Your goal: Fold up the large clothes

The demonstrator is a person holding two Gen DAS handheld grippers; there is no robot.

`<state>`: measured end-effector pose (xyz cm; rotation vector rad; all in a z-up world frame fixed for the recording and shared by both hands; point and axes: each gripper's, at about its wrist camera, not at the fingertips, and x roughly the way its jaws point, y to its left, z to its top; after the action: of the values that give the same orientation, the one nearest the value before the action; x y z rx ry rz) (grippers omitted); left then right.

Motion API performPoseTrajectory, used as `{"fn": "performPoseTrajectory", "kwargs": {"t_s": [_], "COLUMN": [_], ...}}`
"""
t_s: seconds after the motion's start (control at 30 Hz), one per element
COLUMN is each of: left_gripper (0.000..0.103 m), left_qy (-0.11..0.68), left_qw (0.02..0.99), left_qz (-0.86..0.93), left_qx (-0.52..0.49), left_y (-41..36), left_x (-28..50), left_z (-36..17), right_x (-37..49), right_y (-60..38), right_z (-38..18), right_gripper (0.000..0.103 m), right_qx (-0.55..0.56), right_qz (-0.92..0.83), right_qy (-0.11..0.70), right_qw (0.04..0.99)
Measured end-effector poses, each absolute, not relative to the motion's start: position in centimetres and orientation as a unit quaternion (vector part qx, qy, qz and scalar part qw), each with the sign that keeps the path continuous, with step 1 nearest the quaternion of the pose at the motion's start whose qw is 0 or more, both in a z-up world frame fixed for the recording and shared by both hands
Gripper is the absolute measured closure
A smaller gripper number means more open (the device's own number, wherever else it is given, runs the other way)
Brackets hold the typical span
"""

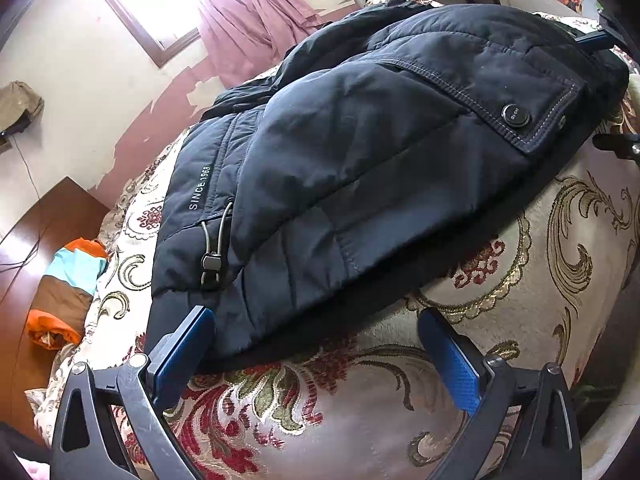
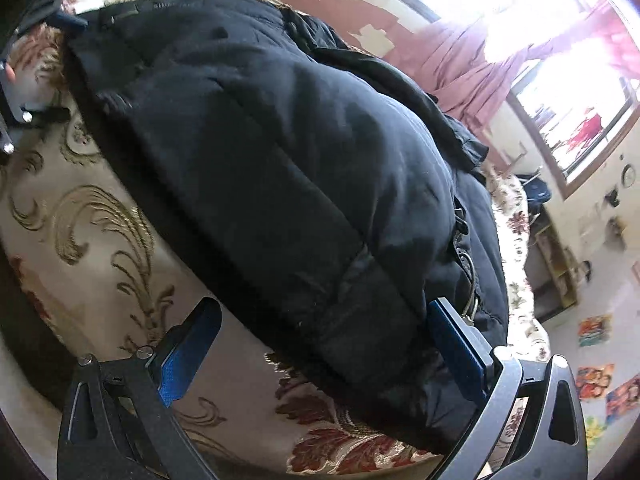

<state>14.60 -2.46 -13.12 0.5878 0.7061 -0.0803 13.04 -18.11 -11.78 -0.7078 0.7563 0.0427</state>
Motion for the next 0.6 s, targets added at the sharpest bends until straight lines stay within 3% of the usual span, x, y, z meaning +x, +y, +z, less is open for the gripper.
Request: {"fn": "performPoseTrajectory", "kwargs": {"t_s": [0.4, 0.5, 0.57, 0.6], "left_gripper": [0.001, 0.003, 0.014, 0.015], "left_qy": [0.309, 0.278, 0.258, 0.251], "left_qw": [0.900, 0.908, 0.916, 0.919], "left_qz": [-0.001, 0.028, 0.043, 0.050], "left_qx": [0.306, 0.311, 0.306, 0.299], "left_y": [-3.1, -3.0, -2.7, -2.4], "left_x": [14.1, 14.0, 13.8, 13.8], "left_z": [-13.2, -12.6, -12.0, -11.6], "right_x": [13.1, 12.1, 11.6, 11.3], "right_y": [-17.5, -17.8, -17.8, -17.8], "right_z": [-10.4, -9.1, -8.5, -8.2], "right_gripper": [0.004, 0.020, 0.035, 0.039], "right_qx": [-0.342, -0.320, -0.300, -0.290], "right_qz": [-0.056, -0.062, -0.051, -0.046], "right_qy": [0.289, 0.251, 0.237, 0.229], "right_qw": [0.892, 0.912, 0.922, 0.928]}}
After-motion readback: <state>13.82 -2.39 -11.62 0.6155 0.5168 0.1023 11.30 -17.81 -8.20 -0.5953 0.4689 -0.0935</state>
